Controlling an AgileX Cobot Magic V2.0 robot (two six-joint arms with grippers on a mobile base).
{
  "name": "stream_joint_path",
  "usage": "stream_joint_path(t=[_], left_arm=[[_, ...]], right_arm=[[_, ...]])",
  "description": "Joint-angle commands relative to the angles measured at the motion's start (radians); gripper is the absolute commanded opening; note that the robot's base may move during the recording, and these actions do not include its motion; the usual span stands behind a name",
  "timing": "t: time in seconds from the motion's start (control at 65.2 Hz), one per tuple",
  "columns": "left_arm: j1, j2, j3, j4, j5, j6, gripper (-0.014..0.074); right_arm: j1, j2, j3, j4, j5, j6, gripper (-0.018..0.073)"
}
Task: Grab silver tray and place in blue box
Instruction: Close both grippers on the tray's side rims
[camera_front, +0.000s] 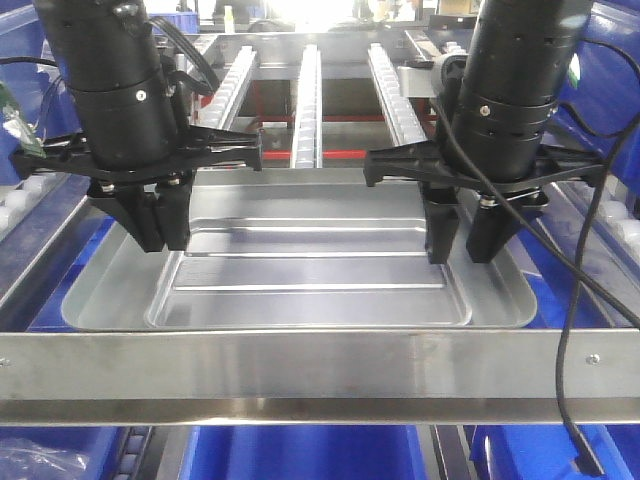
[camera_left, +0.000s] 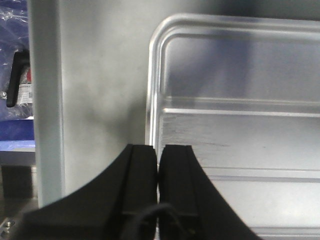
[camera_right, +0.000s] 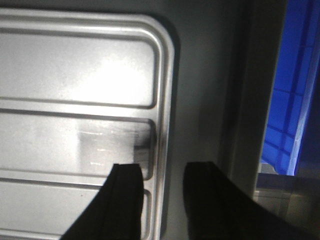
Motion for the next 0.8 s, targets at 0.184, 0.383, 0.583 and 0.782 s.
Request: stream_joint_path(t=[0.184, 0.383, 0.583, 0.782], left_arm=[[-0.007, -0.046, -0.029, 0.009, -0.019, -0.003, -0.0006], [-0.007, -0.046, -0.029, -0.006, -0.019, -0.003, -0.0006], [-0.007, -0.046, -0.029, -0.006, -0.019, -0.003, -0.0005], [-0.007, -0.037, -0.029, 0.010, -0.019, -0.003, 0.0222]], right_arm=[[-0.002, -0.048, -0.034, -0.019, -0.024, -0.005, 0.0371], [-0.002, -0.048, -0.034, -0.018, -0.022, -0.005, 0.0371], [-0.002, -0.048, -0.034, 0.009, -0.023, -0.005, 0.0371], [-0.002, -0.048, -0.034, 0.018, -0.033, -0.005, 0.0374]])
